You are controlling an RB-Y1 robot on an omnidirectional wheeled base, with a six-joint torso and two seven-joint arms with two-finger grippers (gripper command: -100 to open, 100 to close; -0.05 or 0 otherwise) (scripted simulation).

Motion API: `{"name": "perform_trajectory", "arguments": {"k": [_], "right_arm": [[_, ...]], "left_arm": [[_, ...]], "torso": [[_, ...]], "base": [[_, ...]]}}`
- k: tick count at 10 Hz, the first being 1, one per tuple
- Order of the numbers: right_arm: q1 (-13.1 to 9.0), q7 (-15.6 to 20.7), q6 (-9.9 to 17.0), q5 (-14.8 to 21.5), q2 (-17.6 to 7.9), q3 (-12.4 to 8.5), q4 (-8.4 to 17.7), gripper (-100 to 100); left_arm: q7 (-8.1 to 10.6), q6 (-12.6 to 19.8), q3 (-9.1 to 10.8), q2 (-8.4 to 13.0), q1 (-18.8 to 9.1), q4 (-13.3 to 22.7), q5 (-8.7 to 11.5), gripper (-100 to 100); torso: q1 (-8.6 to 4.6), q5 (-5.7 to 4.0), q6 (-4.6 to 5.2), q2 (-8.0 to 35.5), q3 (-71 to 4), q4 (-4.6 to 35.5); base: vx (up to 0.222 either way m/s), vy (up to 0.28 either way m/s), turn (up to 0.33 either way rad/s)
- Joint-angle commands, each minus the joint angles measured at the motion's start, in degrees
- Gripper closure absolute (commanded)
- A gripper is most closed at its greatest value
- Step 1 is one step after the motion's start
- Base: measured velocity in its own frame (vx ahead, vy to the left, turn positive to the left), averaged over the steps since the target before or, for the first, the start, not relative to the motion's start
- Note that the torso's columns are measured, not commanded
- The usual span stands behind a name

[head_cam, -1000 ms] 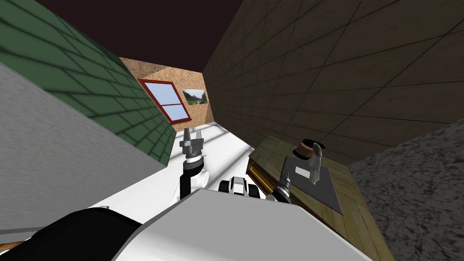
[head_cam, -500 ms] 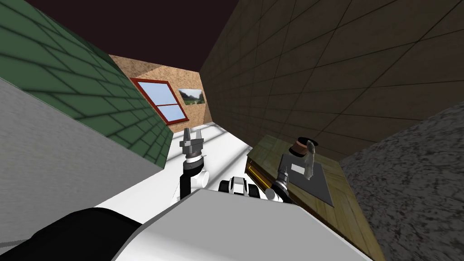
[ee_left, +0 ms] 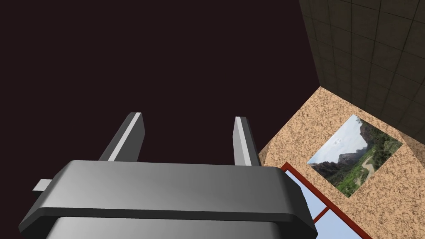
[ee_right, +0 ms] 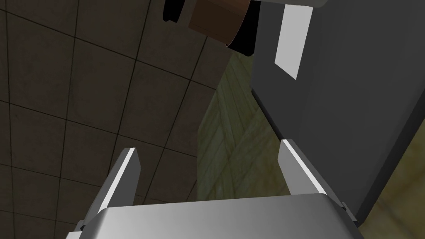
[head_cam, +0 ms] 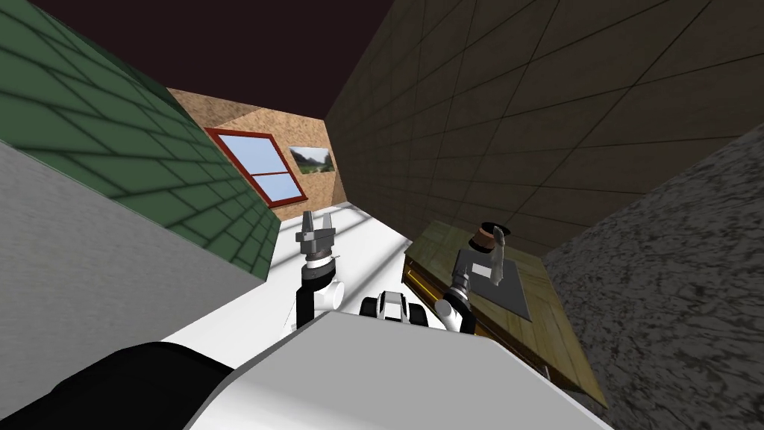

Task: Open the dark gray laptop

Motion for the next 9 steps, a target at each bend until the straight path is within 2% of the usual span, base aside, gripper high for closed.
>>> {"name": "perform_trajectory", "arguments": {"k": [1,2,3,4,9], "right_arm": [[-1.75,3.80,3.40,-0.78,0.75,-1.15,-2.38,-100],[-2.38,5.27,4.74,-1.11,1.04,-1.62,-3.43,-100],[-2.12,4.22,3.65,-0.87,0.97,-1.30,-2.63,-100],[-2.15,4.60,3.97,-0.91,1.00,-1.35,-2.81,0],[-2.14,4.56,3.94,-0.91,1.00,-1.35,-2.79,0]], "left_arm": [[0.00,0.00,0.00,0.00,0.00,0.00,0.00,0],[0.00,0.00,0.00,0.00,0.00,0.00,0.00,0],[0.00,0.00,0.00,0.00,0.00,0.00,0.00,0],[0.00,0.00,0.00,0.00,0.00,0.00,0.00,0],[0.00,0.00,0.00,0.00,0.00,0.00,0.00,0]], "torso": [[-0.03,-0.01,0.00,0.06,0.03,0.01],[-0.02,-0.01,-0.01,0.12,0.07,0.03],[0.02,0.00,0.00,0.11,0.07,0.03],[0.00,0.00,-0.01,0.02,0.02,0.00],[-0.01,0.00,0.00,0.09,0.06,0.02]], "base": [[-0.059,-0.001,-0.087],[-0.053,0.010,-0.078],[-0.021,0.007,-0.014],[-0.005,0.001,0.003],[0.000,0.000,0.000]]}}
